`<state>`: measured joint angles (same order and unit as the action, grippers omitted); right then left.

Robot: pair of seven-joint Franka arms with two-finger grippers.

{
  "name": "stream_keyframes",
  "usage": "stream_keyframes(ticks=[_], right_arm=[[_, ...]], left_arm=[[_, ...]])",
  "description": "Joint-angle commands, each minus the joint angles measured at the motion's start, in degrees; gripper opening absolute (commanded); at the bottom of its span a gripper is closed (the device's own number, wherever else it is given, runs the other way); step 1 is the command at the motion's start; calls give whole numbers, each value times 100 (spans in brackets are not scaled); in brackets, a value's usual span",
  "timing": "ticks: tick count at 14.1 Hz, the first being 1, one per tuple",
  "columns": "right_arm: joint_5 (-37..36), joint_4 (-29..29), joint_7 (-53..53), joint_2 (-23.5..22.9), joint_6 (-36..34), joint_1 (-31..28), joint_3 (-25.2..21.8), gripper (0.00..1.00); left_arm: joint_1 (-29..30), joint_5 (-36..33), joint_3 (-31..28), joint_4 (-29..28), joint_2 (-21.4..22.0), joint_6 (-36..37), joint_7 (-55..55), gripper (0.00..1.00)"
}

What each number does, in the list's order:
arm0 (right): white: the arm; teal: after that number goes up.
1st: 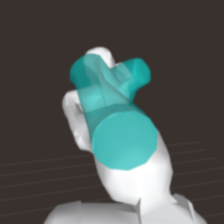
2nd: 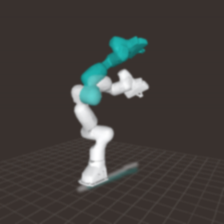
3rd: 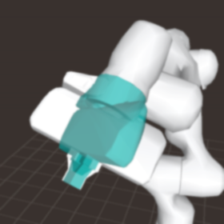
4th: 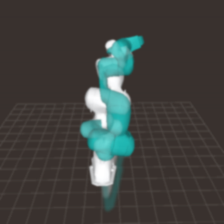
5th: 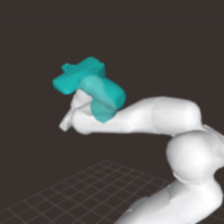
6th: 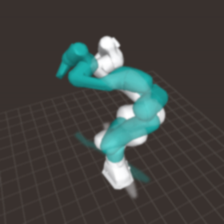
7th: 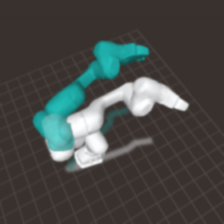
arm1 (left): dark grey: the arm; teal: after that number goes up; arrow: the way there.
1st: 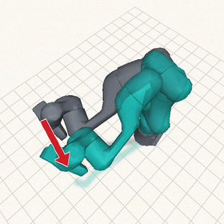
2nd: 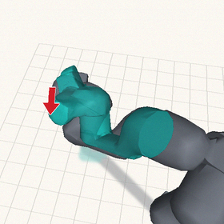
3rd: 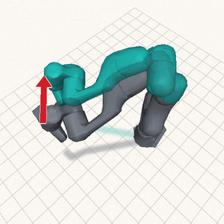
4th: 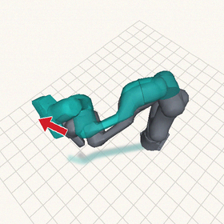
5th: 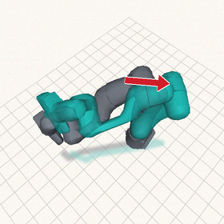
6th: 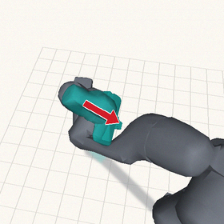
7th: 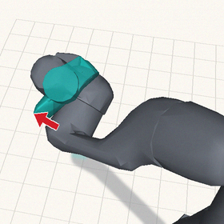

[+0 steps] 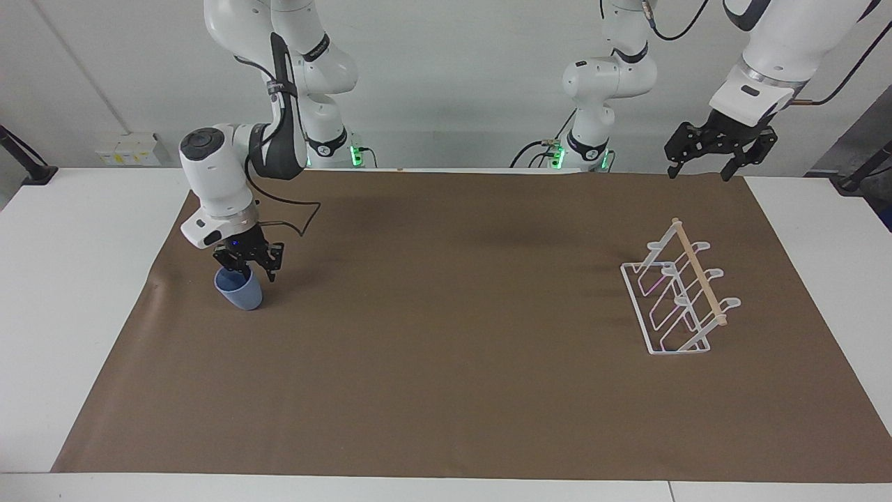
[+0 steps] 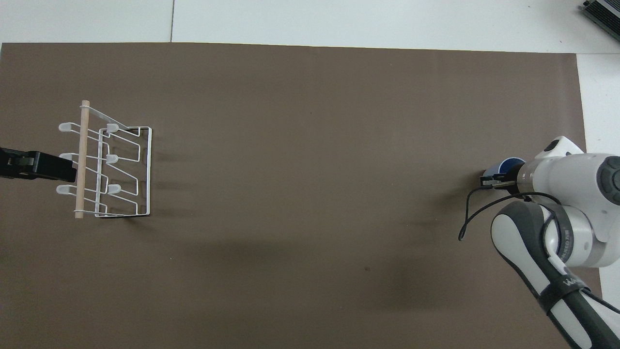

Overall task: Hang cup on cup holder
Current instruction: 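Reach the right gripper to the blue cup and grasp its rim, then lift the cup with the right gripper while the left gripper opens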

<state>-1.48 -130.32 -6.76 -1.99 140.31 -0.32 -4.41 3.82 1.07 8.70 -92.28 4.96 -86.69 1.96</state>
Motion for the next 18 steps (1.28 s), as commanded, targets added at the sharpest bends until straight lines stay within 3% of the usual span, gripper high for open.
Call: stream_keyframes(ticks=[1, 10, 12, 18], right_arm=[[95, -90, -115, 75, 31, -29, 10, 0], [130, -72, -167, 75, -73, -47, 19, 0], [916, -54, -368, 75, -100, -30, 36, 0], [4352, 129, -2854, 75, -276, -21, 545, 0]], left_arm=[[-22, 16, -44, -124, 119, 65, 94, 100], [-4, 8, -53, -124, 119, 73, 85, 100], [-13, 16, -53, -115, 119, 82, 85, 100], [-13, 8, -53, -106, 119, 91, 76, 100]])
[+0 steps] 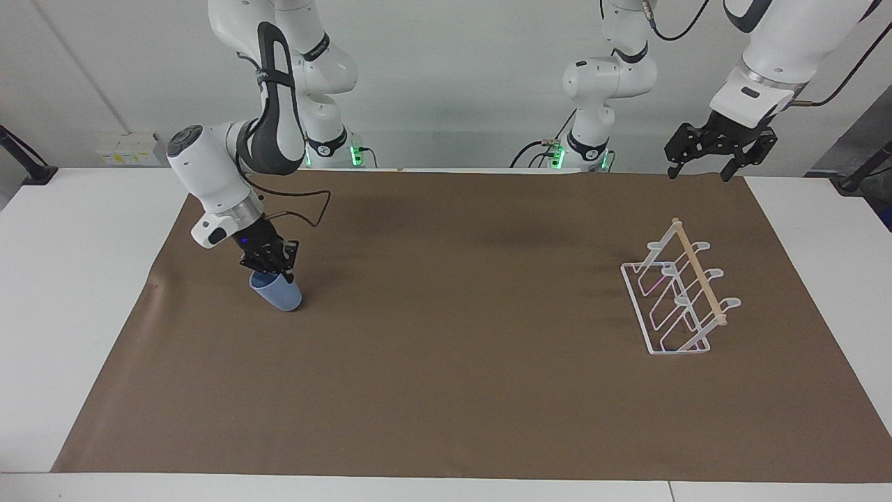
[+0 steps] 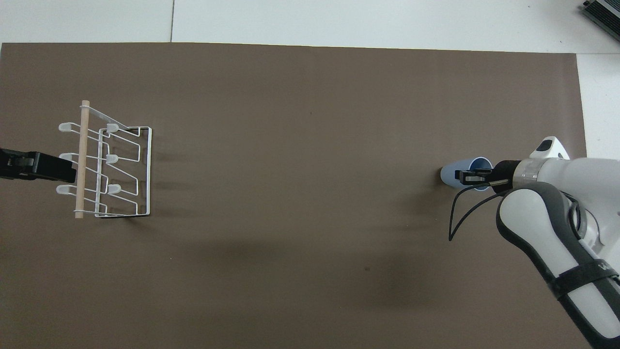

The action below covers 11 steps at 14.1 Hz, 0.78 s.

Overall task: Hang cup on cup holder
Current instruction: 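Lift the cup with the right gripper while the left gripper opens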

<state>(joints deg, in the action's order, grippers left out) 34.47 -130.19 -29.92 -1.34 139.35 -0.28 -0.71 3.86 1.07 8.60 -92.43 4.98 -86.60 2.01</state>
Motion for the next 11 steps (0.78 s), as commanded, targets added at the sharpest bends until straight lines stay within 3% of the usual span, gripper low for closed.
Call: stream_keyframes(ticks=[1, 7, 11], right_arm=[[1329, 229, -820, 2, -285, -25, 334, 0], [5021, 494, -1928, 20, -312, -25, 1397, 0], [6420, 749, -2106, 11, -321, -25, 2056, 0]], left_arm=[[-17, 8, -42, -91, 117, 82, 71, 100], [10, 16, -42, -108, 126, 196, 10, 100], [-43, 8, -51, -467, 389, 583, -165, 100]])
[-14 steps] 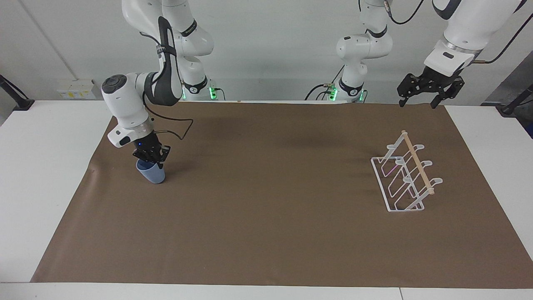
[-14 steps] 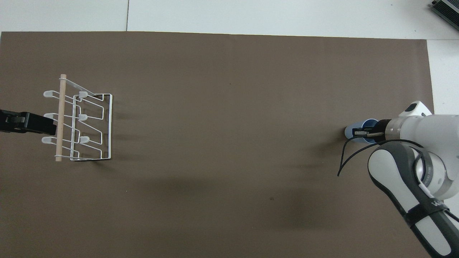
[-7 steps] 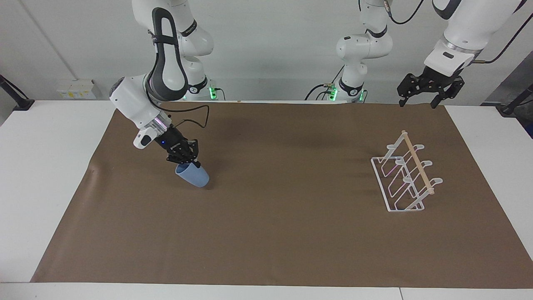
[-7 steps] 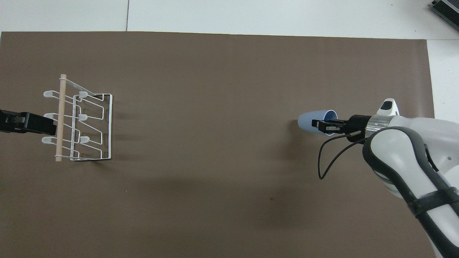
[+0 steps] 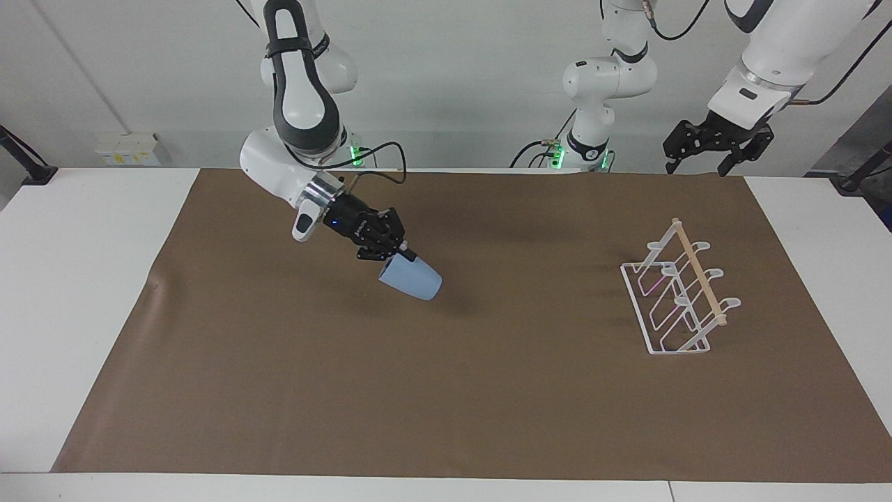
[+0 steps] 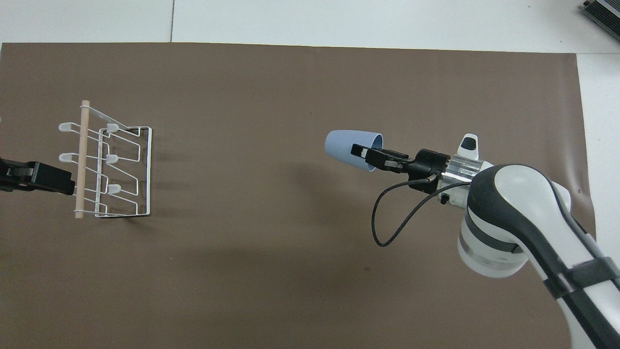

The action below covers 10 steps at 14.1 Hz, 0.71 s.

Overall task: Hang cup on cup holder
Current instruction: 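Lift the cup with the right gripper while the left gripper opens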

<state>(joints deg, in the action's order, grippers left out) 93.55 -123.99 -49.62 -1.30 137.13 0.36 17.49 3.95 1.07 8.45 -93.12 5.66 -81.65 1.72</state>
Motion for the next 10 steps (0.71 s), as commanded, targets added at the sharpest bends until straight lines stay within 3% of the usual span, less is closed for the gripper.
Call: stream_keyframes(ticks=[1, 4, 10], right_arm=[[889, 182, -145, 7, -107, -89, 385, 0], [2240, 358, -215, 16, -195, -89, 868, 0], [4380, 394, -268, 192, -775, -98, 1326, 0]], left_arm=[[-53, 16, -19, -373, 322, 71, -493, 100], [-62, 584, -18, -408, 322, 9, -2099, 100], [9, 1710, -18, -514, 339, -394, -4484, 100]])
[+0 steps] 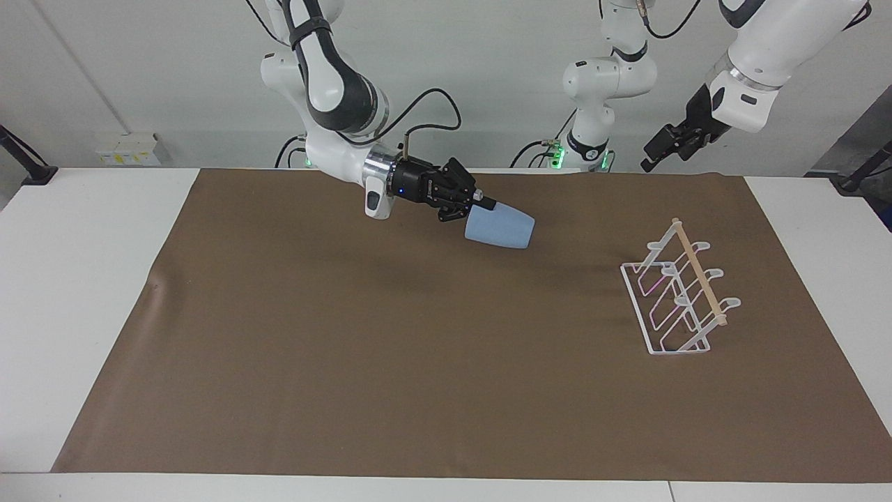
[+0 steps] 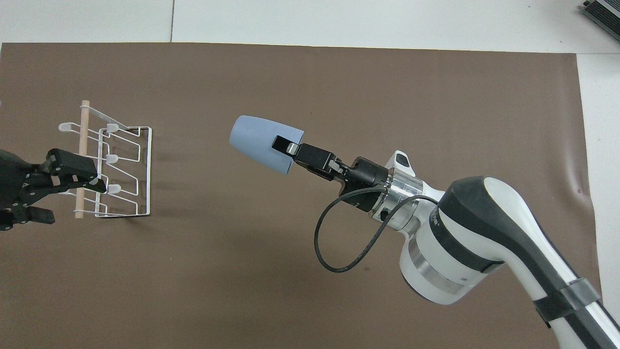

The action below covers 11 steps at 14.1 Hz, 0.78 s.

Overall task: Hang cup on cup holder
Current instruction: 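Lift the cup with the right gripper while the left gripper opens, then close the left gripper on the cup held by the right gripper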

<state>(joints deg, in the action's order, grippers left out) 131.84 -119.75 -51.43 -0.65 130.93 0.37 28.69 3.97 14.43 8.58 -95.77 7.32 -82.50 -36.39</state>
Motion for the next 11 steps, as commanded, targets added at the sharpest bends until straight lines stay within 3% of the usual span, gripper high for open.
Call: stream_keyframes(ticks=[1, 4, 8, 11], right_arm=[[849, -31, -95, 170, -216, -107, 268, 0], [1590, -22, -139, 223, -340, -107, 488, 0], [1258, -31, -394, 224, -173, -107, 515, 0], [1213, -31, -403, 224, -164, -107, 523, 0]], left_arm=[[7, 637, -32, -284, 173, -458, -1051, 100], [-45, 1560, -32, -494, 208, -1300, -2045, 100], [42, 2676, -32, -706, 217, -2452, -2241, 100], [-71, 2855, -23, -697, 208, -2516, -2223, 100]])
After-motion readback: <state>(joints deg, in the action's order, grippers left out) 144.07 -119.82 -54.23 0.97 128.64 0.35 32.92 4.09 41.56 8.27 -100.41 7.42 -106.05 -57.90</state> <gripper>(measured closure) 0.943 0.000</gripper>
